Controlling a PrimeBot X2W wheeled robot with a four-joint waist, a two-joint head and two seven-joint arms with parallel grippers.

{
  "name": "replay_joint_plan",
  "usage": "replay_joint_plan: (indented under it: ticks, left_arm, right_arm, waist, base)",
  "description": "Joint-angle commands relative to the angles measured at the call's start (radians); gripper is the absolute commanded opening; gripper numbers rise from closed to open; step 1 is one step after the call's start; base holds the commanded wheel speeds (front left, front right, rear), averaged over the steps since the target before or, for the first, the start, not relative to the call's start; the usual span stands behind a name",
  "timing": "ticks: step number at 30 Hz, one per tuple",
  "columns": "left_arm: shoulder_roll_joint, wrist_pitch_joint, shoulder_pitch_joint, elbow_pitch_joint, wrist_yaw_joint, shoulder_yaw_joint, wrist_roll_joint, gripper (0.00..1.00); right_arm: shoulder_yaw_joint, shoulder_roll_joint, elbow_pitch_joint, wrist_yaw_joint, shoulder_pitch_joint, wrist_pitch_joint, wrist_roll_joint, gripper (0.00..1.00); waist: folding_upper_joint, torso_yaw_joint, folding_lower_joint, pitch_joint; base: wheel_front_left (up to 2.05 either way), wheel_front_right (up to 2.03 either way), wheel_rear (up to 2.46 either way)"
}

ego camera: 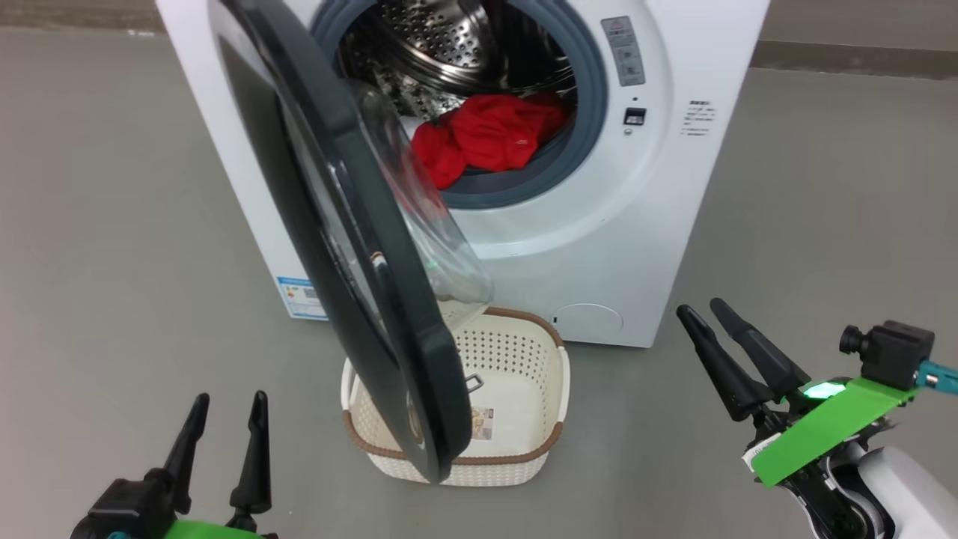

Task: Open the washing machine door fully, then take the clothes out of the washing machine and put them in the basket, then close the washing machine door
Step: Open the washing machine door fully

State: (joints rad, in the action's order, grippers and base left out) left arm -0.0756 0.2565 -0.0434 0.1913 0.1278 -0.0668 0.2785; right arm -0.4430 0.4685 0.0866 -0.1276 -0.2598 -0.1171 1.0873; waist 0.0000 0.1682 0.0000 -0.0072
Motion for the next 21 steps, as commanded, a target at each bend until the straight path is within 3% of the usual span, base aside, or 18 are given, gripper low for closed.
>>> replay_joint_plan:
  ticks: [1, 9, 21]
  left_arm:
    - [-0.011, 0.005, -0.019, -0.030, 0.003, 0.034, -0.012, 1.00]
    - [-0.010, 0.005, -0.013, -0.034, 0.003, 0.040, -0.013, 1.00]
    - [-0.008, 0.005, -0.016, -0.040, 0.003, 0.047, -0.013, 1.00]
  right_arm:
    - [-0.012, 0.020, -0.015, -0.003, 0.009, -0.034, -0.026, 1.00]
    - [0.010, 0.024, 0.011, -0.003, 0.073, -0.128, -0.137, 1.00]
    - [0.115, -0.039, 0.073, -0.003, 0.123, -0.144, -0.375, 1.00]
  waist:
    - [0.0000, -0.023, 0.0000, -0.007]
    - [0.0000, -0.075, 0.0000, -0.006]
    - [0.0000, -0.128, 0.0000, 0.006]
  base:
    - [0.00, 0.00, 0.00]
    - [0.00, 0.00, 0.00]
    - [0.00, 0.00, 0.00]
